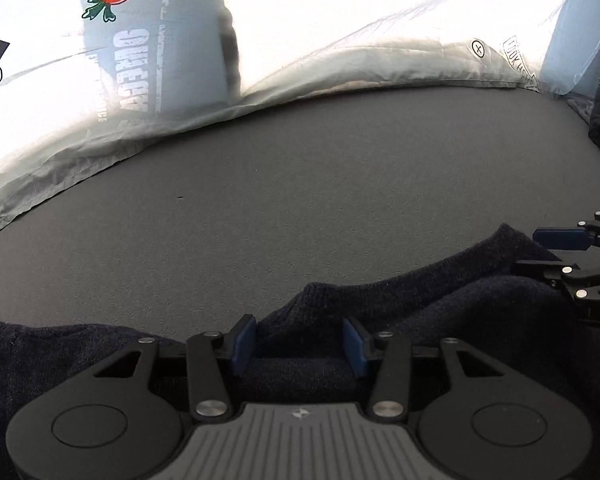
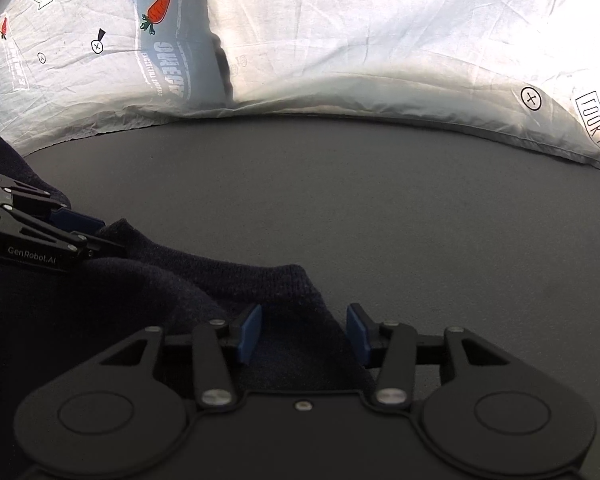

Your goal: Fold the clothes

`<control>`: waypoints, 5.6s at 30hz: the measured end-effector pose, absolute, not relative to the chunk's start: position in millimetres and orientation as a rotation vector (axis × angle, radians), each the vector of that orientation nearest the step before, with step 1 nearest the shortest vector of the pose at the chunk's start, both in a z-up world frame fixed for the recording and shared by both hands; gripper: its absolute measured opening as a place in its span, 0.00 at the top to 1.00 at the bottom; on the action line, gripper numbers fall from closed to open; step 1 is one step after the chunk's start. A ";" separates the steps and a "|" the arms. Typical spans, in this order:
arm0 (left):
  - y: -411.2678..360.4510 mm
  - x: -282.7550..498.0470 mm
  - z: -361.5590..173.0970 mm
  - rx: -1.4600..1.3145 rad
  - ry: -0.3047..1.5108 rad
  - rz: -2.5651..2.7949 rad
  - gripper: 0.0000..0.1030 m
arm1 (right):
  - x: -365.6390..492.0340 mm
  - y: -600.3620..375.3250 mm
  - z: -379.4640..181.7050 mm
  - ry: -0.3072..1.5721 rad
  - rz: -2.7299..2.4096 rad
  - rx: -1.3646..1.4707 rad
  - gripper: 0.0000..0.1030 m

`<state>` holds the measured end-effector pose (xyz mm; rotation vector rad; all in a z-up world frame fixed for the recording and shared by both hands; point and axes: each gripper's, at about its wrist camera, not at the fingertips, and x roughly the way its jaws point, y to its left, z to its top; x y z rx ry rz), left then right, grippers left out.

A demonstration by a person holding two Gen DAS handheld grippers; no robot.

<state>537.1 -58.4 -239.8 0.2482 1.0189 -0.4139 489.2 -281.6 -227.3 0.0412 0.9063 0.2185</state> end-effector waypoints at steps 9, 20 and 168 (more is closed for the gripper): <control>-49.1 552.1 -199.0 0.145 0.820 -0.259 0.88 | 511.5 -253.3 -183.1 0.626 0.067 -0.150 0.97; -46.9 589.4 -243.9 0.207 0.851 -0.148 0.81 | 582.8 -268.4 -207.0 0.702 -0.120 -0.067 0.99; 53.1 128.6 -199.5 0.021 1.114 -0.058 0.88 | 85.7 -358.2 -201.0 1.091 -0.197 0.417 0.88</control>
